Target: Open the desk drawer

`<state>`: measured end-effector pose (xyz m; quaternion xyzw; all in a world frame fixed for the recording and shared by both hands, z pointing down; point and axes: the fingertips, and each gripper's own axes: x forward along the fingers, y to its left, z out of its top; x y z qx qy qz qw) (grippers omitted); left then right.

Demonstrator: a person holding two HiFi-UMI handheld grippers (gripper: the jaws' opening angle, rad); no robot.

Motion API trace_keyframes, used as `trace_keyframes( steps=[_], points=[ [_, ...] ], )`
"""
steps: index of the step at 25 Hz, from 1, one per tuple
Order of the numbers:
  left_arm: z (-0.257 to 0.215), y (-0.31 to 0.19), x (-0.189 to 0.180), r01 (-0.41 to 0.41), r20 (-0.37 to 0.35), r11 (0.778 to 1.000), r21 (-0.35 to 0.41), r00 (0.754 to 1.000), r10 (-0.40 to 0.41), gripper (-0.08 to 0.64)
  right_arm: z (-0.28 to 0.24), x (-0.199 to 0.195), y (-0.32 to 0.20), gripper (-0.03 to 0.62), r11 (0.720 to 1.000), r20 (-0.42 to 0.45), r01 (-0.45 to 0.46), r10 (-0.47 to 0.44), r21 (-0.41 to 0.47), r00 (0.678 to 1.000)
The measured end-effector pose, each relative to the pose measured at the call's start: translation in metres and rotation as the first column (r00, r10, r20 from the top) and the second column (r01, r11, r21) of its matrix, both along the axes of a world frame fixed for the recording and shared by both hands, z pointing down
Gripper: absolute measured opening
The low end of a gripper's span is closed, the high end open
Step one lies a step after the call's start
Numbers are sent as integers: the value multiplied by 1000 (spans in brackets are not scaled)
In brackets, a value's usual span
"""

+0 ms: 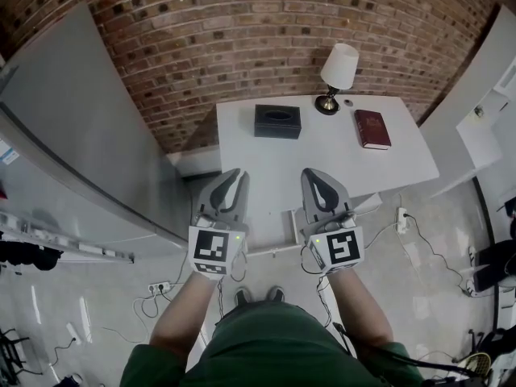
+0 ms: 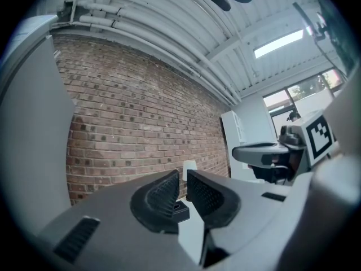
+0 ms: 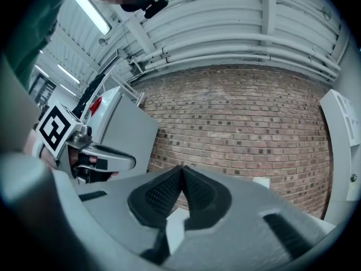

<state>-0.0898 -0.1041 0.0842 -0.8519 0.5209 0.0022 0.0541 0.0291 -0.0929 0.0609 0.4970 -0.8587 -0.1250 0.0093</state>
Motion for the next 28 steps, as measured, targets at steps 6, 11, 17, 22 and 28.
trace_keyframes(
  steps=[6,11,17,22,28],
  points=[
    [-1,4,7,6,6,1000,2,1000,-6,40,-1,6,4,0,1000,3,10,-10,7,1000],
    [-1,7,12,14,12,1000,1,1000,-14,39,-1,11,5,0,1000,8,19,-19,7,1000],
    [1,9,19,22,18,1000,-2,1000,-22,38,3,17,7,0,999,13,32,-32,5,999],
    [2,10,24,31,22,1000,-7,999,-31,39,3,22,7,0,999,18,41,-41,2,999],
    [1,11,34,40,25,999,-6,999,-39,38,4,33,6,0,999,26,50,-50,2,998]
  ],
)
